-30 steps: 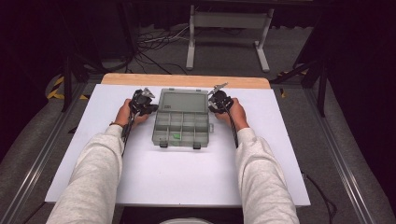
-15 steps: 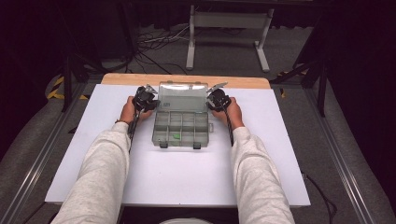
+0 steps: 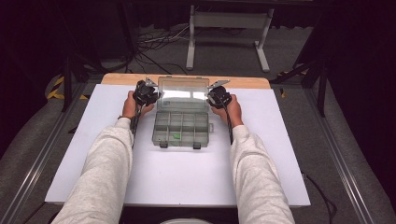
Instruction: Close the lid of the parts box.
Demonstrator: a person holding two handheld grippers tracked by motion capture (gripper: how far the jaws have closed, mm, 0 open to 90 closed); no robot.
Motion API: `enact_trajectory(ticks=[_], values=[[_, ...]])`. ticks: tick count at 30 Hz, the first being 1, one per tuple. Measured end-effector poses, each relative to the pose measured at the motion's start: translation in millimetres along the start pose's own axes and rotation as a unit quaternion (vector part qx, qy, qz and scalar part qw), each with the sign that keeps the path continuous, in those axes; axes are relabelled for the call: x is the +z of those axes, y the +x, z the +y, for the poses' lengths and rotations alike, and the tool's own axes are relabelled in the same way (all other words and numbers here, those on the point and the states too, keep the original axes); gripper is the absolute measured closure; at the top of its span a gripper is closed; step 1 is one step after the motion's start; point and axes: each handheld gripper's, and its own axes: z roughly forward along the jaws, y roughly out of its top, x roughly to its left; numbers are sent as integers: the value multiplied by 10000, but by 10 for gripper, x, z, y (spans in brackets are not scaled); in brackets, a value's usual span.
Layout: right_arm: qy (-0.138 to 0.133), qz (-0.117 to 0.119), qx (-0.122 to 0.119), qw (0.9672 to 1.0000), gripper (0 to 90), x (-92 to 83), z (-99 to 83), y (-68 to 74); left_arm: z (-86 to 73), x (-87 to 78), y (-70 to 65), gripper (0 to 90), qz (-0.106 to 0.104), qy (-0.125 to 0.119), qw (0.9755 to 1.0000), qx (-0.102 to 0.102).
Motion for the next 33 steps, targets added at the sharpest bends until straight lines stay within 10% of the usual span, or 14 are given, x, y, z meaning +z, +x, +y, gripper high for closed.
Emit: enact_trajectory(ticks=[33], values=[[-620, -308, -22, 9976, 900, -332, 237, 4, 255, -317, 5, 900, 143, -379, 9992, 50]])
